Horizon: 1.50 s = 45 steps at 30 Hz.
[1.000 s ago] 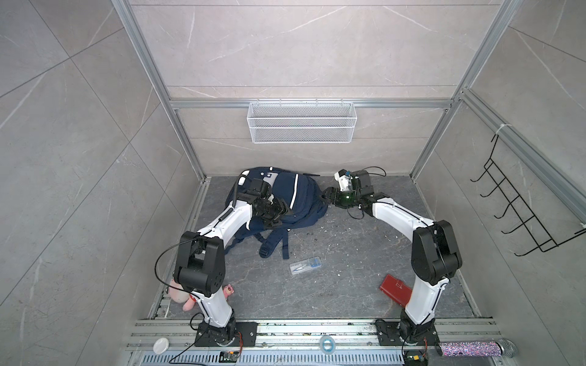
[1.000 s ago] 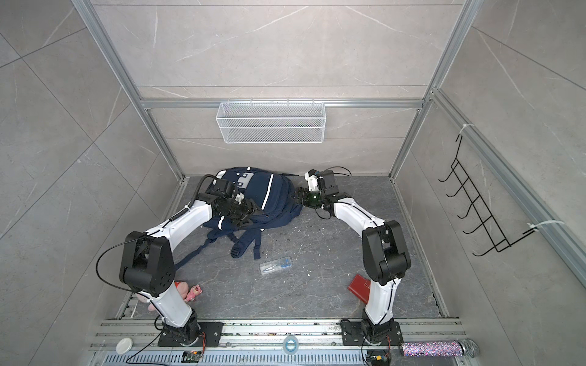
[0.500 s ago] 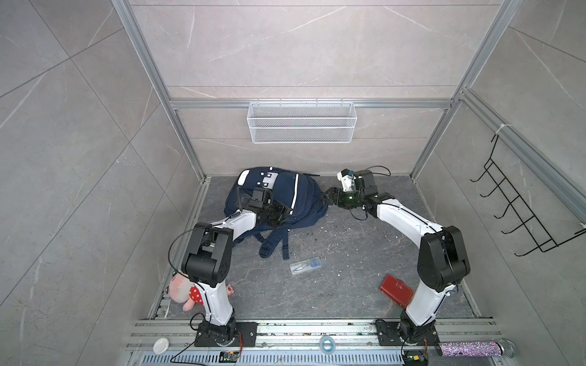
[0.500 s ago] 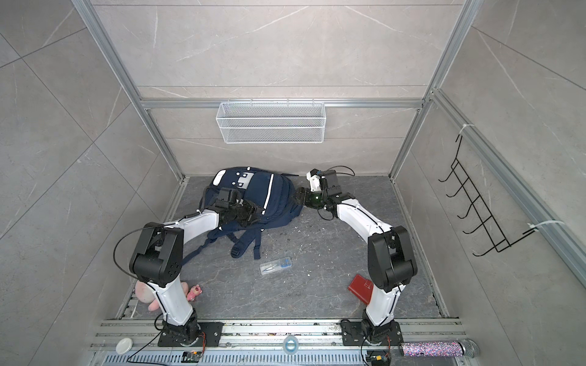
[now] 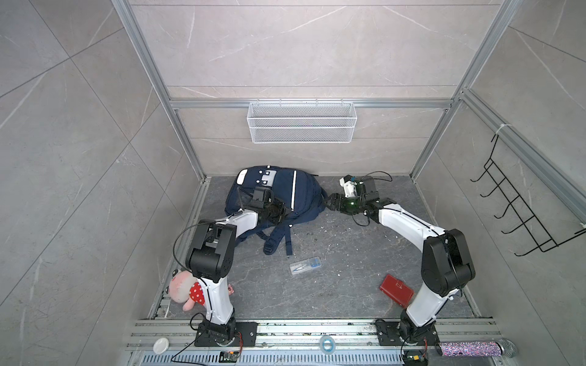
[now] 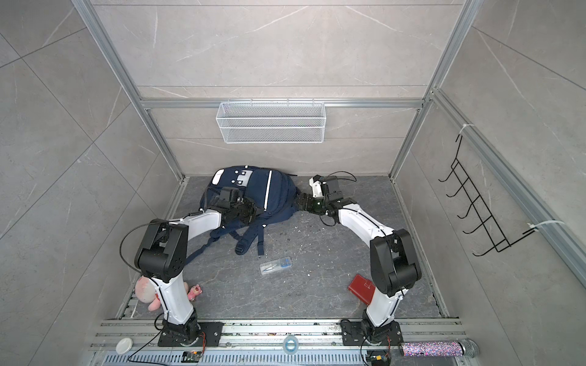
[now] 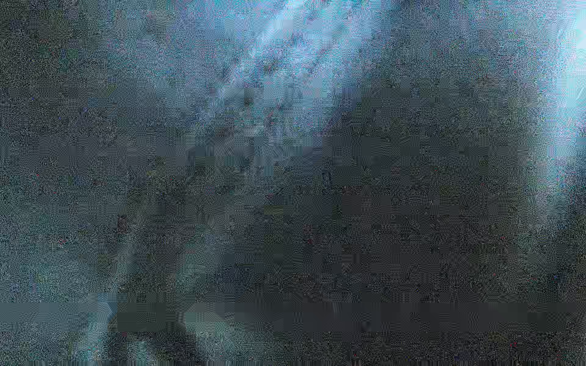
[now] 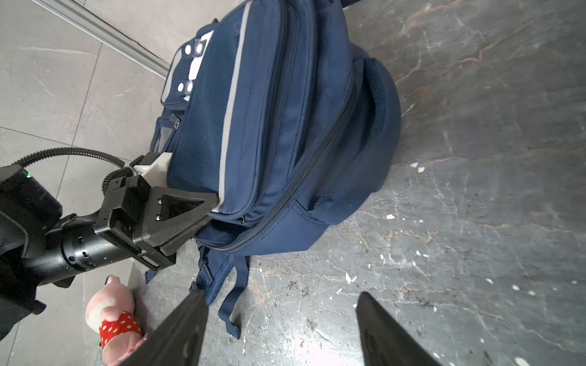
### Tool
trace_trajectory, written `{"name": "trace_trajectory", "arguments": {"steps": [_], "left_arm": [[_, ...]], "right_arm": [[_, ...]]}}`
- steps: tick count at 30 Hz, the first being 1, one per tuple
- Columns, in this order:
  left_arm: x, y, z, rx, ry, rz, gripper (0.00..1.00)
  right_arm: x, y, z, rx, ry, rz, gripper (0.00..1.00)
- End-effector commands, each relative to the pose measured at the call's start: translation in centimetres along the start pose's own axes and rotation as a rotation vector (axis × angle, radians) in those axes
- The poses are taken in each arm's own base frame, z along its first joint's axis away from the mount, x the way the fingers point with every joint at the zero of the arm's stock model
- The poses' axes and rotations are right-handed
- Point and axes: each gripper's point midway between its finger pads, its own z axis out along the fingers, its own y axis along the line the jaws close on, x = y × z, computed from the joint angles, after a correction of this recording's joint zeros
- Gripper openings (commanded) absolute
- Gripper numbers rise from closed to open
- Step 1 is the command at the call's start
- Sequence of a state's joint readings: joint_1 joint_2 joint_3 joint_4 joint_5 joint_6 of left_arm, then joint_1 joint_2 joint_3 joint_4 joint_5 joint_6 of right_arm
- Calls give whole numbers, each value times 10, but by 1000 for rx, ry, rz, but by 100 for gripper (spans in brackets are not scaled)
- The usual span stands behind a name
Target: Pack the student bag
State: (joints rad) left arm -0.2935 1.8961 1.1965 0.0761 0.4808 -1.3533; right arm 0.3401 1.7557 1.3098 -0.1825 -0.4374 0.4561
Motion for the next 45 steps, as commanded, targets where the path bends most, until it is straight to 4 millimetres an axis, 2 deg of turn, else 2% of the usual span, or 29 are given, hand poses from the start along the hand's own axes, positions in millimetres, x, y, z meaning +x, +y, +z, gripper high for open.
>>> {"name": "trace_trajectory", "arguments": {"steps": [1, 7, 11, 15, 19, 23, 27, 31, 37, 45], "left_arm": [[-6, -59, -37, 146, -36, 117, 0], [-6, -118, -92, 355, -11, 139, 0], [4, -138, -113, 415, 31, 153, 0], [14, -152, -130, 470, 57, 162, 0], [19, -170, -146, 537, 64, 162, 0], [25, -186, -159, 575, 75, 193, 0], [29, -187, -163, 581, 81, 201, 0], [32, -186, -167, 587, 86, 195, 0], [38, -187, -171, 594, 96, 209, 0], [43, -182, -171, 588, 104, 208, 0]], "right_arm": [[-22, 25, -15, -34, -30, -122, 76], [-50, 61, -25, -122, -34, -296, 74], [-53, 79, -26, -174, -20, -355, 74], [-47, 93, -21, -223, 4, -391, 73], [-29, 109, -8, -269, 66, -431, 72], [-9, 109, 12, -227, 137, -464, 71], [-13, 86, 26, -75, 122, -457, 59], [-21, 69, 34, 23, 109, -443, 57], [-23, 75, 44, 16, 121, -468, 48], [-24, 99, 64, -30, 120, -471, 45]]}}
